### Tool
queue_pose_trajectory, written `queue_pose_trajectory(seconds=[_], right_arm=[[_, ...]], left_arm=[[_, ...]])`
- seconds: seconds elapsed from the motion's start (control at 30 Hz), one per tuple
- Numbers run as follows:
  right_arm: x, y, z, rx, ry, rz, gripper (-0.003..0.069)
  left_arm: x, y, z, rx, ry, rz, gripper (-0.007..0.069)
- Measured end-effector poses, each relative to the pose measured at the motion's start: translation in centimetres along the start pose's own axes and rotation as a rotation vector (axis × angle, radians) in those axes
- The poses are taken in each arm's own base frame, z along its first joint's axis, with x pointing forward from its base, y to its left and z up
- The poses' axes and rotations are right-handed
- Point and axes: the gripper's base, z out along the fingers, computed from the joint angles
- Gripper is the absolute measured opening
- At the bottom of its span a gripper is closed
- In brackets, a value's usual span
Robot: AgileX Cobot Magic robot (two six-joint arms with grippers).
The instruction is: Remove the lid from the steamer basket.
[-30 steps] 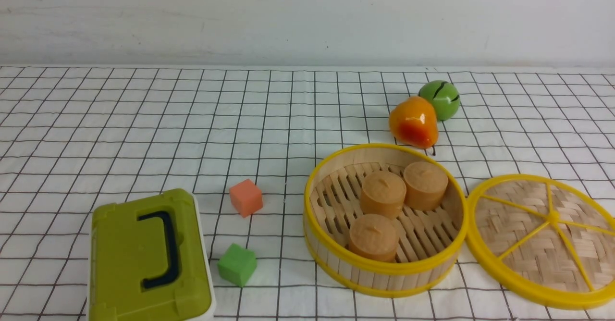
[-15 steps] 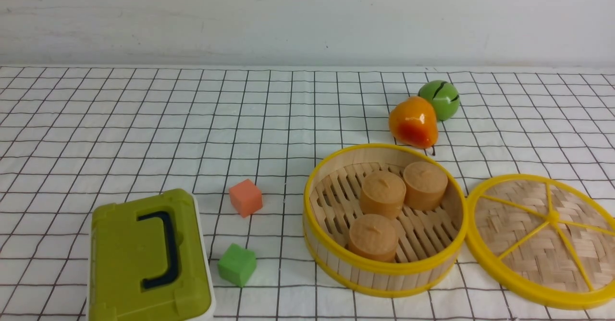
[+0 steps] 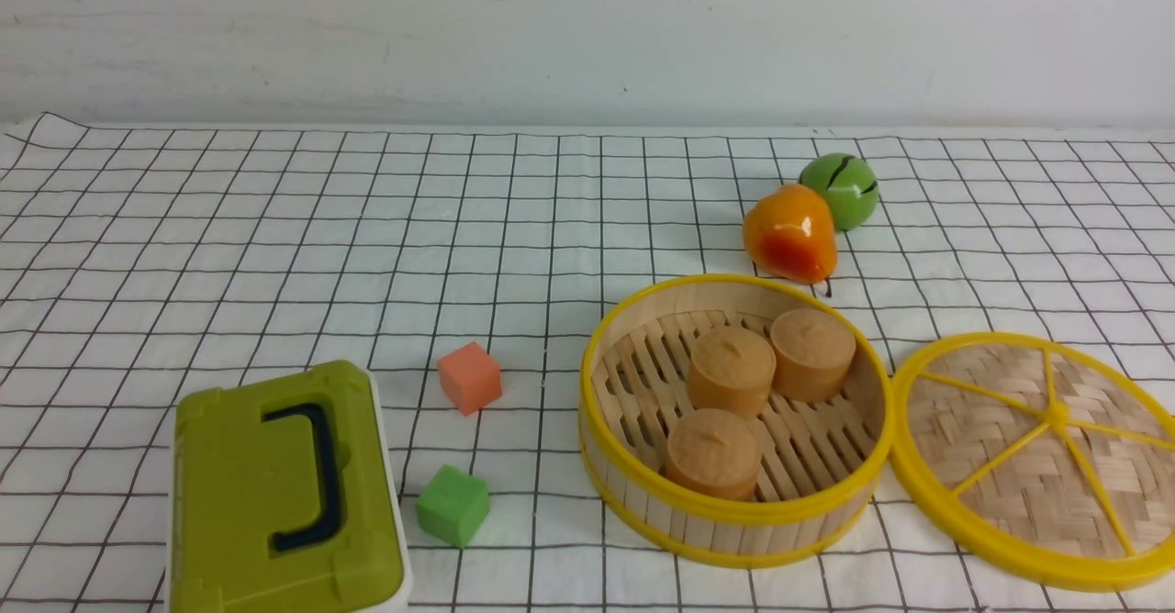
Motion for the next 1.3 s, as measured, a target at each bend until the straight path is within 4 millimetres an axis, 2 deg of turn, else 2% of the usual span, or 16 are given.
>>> queue_pose_trajectory(seconds=[1.3], right_arm=[[0.00, 0.00, 0.00, 0.000, 0.000, 0.000, 0.0072]], left_arm=[[0.00, 0.00, 0.00, 0.000, 0.000, 0.000, 0.0239]])
